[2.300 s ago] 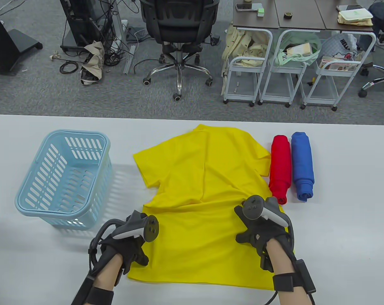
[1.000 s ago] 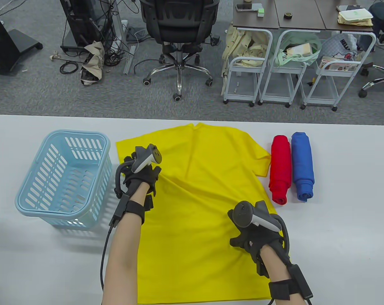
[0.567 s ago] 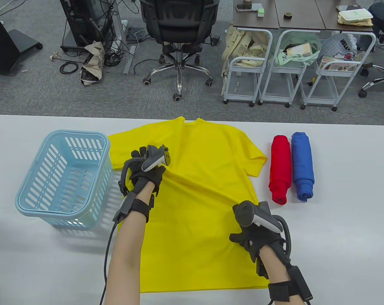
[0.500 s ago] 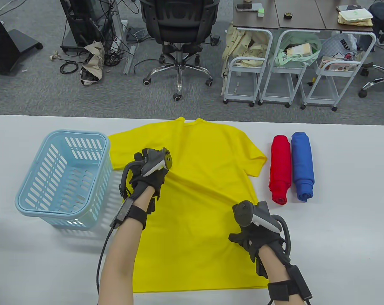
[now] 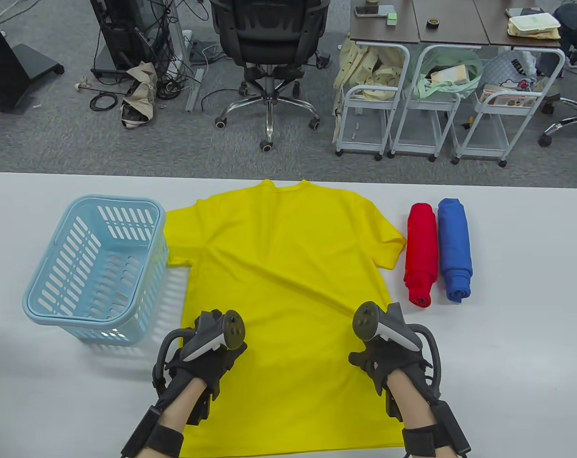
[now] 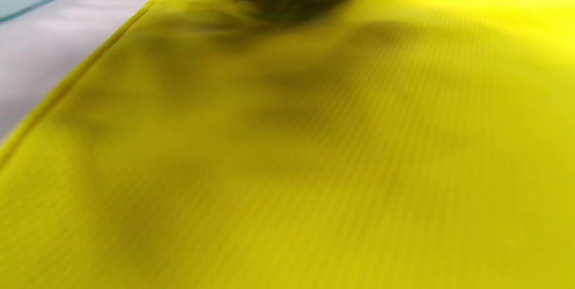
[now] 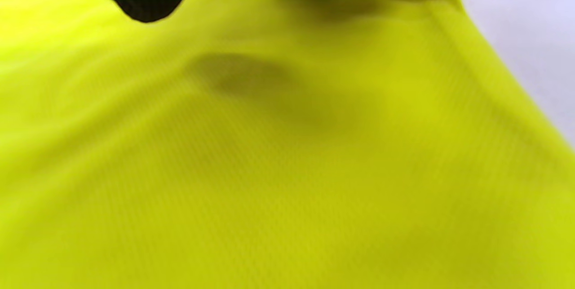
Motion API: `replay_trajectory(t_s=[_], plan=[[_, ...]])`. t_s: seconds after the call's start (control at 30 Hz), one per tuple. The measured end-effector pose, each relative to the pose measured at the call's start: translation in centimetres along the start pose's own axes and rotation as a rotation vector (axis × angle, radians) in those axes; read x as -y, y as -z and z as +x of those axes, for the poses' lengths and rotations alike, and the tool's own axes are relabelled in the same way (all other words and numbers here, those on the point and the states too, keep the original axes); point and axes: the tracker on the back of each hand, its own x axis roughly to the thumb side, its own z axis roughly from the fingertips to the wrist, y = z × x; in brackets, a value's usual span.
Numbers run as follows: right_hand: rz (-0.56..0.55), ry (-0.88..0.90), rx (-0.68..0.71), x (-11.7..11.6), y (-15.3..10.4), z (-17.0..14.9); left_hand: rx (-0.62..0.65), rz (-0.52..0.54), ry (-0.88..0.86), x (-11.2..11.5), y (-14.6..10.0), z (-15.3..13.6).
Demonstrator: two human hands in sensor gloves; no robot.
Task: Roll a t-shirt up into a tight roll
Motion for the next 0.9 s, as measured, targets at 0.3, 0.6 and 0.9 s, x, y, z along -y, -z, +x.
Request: replay_trajectory(t_s=[0.3, 0.6, 0.9], plan=[[0.046, 0.041, 0.059, 3.8, 4.6, 2.8, 0.009, -0.067, 0.088, 1.9, 1.8, -0.8], [0.182, 0.062, -0.107, 6.0, 14.4, 4.3, 0.014, -0.107, 0.088, 2.0, 1.5, -1.3], [0.137, 0.185, -0.205, 7.3, 17.0, 0.5, 0.026, -0.096, 0.079, 1.7, 1.2, -1.3]])
